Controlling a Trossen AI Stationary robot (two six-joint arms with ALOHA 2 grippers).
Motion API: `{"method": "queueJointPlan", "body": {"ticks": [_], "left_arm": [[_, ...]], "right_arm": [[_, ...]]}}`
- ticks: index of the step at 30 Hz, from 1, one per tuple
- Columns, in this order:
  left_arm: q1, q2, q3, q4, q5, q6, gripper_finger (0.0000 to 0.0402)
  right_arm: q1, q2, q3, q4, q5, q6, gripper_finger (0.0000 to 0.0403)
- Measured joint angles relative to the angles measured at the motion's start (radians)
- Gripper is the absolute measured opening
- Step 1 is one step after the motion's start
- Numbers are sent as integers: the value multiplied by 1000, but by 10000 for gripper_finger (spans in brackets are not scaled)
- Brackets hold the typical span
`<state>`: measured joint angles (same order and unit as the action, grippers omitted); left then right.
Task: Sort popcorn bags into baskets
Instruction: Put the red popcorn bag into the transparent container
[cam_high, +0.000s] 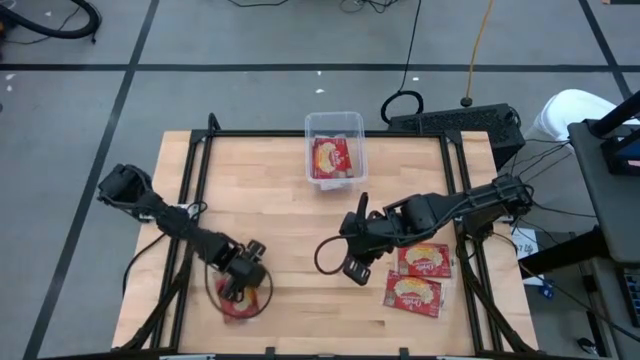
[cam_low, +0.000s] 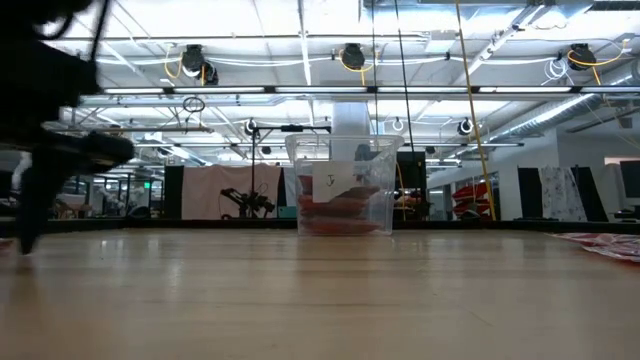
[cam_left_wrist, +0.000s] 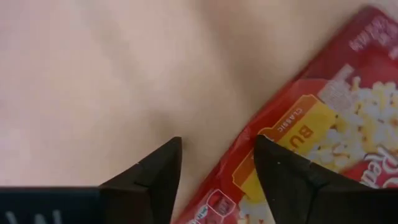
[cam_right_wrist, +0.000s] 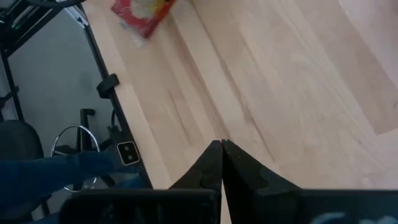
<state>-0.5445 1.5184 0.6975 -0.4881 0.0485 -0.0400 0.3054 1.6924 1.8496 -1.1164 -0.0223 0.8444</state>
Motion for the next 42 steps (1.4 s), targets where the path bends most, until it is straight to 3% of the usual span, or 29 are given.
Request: {"method": "queueJointPlan", "body": {"ticks": [5, 9, 12, 16, 19, 23, 27, 30, 36, 42], "left_arm": [[144, -32, -2, -113, -93, -175, 168], [286, -98, 9, -182, -71, -336, 135], [353, -163, 13, -187, 24, -289, 113], [407, -242, 13, -258, 32, -176, 101], [423, -286, 13, -306, 0, -66, 117], [423, -315, 4, -310, -16, 59, 180], [426, -287, -20, -293, -15, 88, 250], [430, -259, -34, -273, -19, 88, 275], [457, -178, -62, -235, 58, 80, 268], [483, -94, -61, -212, 135, 68, 217]], "right_arm": [[-4, 0, 0, -4, 35, -25, 0], [-11, 0, 0, -3, 106, -27, 0], [-19, 0, 0, -2, 104, -36, 0], [-25, 0, 0, 3, 103, -48, 0], [-26, 0, 0, 5, 104, -48, 0], [-26, 0, 0, 12, 104, -48, 0], [-26, 0, 0, 12, 104, -48, 0], [-26, 0, 0, 12, 104, -48, 0], [-22, 0, 0, 13, 104, -71, 0], [-22, 0, 0, 14, 105, -79, 0]]}}
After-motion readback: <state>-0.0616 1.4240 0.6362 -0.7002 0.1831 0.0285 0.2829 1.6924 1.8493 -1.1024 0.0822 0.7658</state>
